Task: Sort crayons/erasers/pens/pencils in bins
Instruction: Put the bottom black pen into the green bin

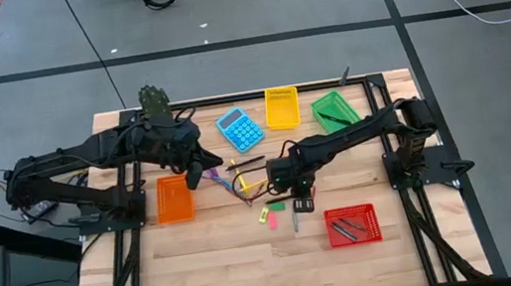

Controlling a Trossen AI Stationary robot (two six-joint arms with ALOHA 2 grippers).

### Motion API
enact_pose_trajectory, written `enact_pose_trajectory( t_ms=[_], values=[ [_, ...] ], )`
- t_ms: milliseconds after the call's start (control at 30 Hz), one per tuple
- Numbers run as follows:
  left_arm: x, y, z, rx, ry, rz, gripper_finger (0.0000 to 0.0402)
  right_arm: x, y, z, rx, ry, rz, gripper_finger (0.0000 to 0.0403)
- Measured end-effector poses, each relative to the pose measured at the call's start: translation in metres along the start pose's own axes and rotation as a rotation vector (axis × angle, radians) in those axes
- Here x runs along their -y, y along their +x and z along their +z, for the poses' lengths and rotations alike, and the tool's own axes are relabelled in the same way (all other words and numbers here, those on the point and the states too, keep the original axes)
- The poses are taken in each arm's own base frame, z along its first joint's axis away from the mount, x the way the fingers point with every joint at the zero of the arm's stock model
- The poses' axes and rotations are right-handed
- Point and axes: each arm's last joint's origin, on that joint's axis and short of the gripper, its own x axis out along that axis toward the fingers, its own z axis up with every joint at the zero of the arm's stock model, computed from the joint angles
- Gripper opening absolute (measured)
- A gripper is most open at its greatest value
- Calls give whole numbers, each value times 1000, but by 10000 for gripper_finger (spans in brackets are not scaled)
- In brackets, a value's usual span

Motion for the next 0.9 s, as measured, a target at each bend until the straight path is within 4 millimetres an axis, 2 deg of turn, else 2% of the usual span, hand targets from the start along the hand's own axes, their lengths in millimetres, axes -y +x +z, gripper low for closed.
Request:
enact_pose_trajectory(
  t_ms=[367,633,900],
  values=[
    [1,1,0,5,-3,-8,33,1,6,3,61,-163,-41,79],
    [1,1,1,24,-3,17,29,3,16,-7,15,-129,-73,79],
    [3,0,6,72,41,-3,32,-12,18,-10,31,-117,-169,79]
  ],
)
